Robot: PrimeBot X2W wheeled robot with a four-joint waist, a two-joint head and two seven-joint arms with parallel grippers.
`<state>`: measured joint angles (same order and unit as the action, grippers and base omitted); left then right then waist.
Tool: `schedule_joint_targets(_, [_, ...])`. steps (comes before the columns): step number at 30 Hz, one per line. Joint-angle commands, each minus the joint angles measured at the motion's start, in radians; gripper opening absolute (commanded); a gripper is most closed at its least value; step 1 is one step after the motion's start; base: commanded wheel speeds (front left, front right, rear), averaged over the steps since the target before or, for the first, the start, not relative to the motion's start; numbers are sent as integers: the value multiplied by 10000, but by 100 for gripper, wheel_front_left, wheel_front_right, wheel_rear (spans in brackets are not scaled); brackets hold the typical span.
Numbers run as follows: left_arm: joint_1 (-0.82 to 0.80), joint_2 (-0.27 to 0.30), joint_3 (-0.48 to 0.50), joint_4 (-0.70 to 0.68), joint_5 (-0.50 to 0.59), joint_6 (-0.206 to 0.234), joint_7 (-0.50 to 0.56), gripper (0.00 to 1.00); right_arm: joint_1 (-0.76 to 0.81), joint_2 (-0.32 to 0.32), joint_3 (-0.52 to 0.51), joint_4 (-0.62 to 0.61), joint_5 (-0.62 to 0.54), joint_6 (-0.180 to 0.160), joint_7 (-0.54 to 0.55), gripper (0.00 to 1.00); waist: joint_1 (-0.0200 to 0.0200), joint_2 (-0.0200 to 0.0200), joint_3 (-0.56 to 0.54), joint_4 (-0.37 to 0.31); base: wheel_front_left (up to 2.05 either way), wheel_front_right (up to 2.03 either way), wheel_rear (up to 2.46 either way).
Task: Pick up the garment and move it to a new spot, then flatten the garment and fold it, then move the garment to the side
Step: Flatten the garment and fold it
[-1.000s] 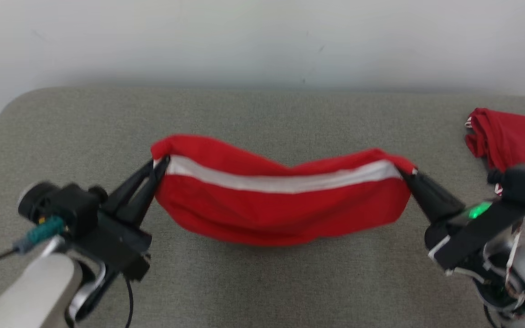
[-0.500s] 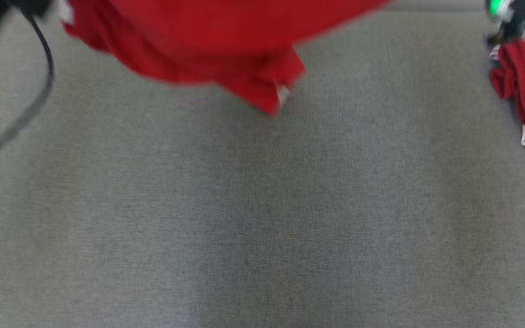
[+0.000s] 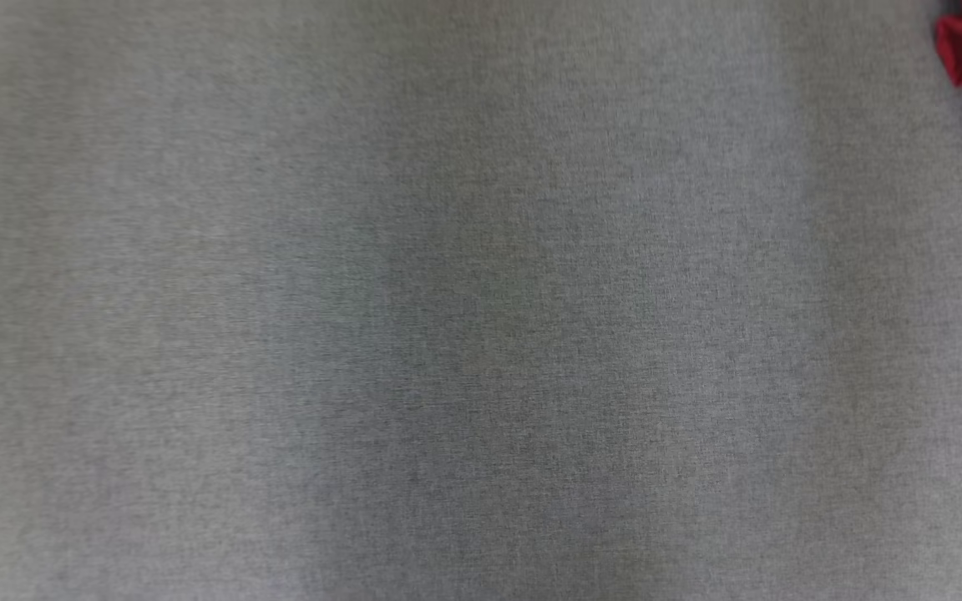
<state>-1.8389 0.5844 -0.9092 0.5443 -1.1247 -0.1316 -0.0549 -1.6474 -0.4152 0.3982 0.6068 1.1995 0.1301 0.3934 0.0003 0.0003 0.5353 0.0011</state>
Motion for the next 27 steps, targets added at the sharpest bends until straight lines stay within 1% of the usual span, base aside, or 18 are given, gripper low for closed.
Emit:
schedule_joint_targets(1, [-236,61,-96,125,-242,22,-82,0,-228,18,64,122,-62,16,-146,0,-3,-3,306,-182,0,0,0])
schedule_joint_targets(7, [-642,225,-730,353,-928,22,-139,0,-723,-250,445,416,-171,16,-341,0,-3,-3,484,-330,0,0,0])
schedule_joint_targets(10, [-748,319,-1014,202,-1109,22,-50,0,-786,-327,521,511,-92,16,-425,0,-3,-3,539,-376,0,0,0])
schedule_joint_targets(11, [-793,460,-1199,24,-1503,22,-7,0,-843,-457,599,619,-58,16,-513,0,-3,-3,578,-405,0,0,0])
schedule_joint_targets(16, [-978,617,-1618,-171,-1794,22,-151,0,-907,-622,786,741,53,16,-718,0,-3,-3,684,-420,0,0,0])
schedule_joint_targets(21, [-1182,707,-2174,-212,-1954,22,-452,0,-910,-729,1084,605,268,16,-973,0,-3,-3,805,-402,0,0,0])
schedule_joint_targets(23, [-1036,725,-2423,-170,-2068,22,-540,0,-726,-766,1207,520,376,16,-1044,0,-3,-3,761,-368,0,0,0])
schedule_joint_targets(27, [-498,676,-2724,-195,-2455,22,-1134,0,-24,-999,1535,-22,809,16,-1112,0,-3,-3,416,-304,0,0,0])
